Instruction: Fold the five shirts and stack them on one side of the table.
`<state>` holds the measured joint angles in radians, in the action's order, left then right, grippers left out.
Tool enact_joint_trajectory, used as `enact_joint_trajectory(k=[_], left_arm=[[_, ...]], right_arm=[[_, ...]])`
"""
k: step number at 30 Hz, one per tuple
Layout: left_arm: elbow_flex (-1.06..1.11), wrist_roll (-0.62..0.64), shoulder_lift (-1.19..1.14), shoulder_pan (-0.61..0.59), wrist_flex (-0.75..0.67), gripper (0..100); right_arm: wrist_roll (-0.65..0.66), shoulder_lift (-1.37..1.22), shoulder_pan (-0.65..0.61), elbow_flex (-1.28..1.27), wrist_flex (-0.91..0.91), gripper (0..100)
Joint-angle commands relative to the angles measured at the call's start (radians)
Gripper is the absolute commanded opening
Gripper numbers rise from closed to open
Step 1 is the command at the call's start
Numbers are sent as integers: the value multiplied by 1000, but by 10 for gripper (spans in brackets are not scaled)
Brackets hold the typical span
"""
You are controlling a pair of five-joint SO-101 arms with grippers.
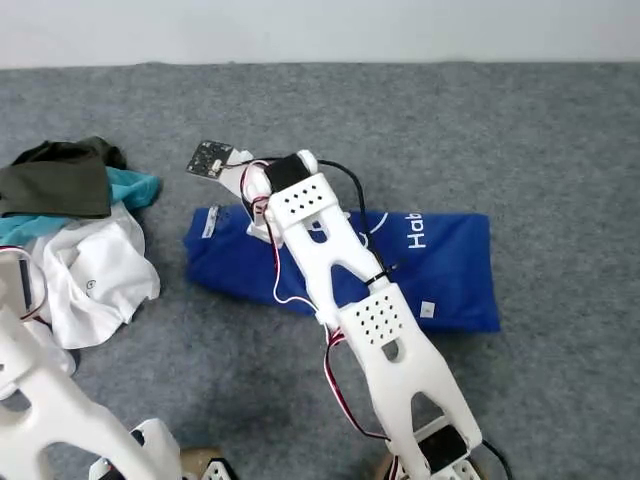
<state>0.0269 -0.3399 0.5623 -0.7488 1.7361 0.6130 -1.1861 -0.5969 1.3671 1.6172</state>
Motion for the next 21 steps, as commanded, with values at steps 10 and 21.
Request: enact_joint_trajectory(k=[10,21], left_arm=[[-7,-15,28,-6,-6,18],[-7,-75,28,-6,-6,18]], right_arm=[[-192,160,91,81,183,9],[-311,659,334,-624,180,38]])
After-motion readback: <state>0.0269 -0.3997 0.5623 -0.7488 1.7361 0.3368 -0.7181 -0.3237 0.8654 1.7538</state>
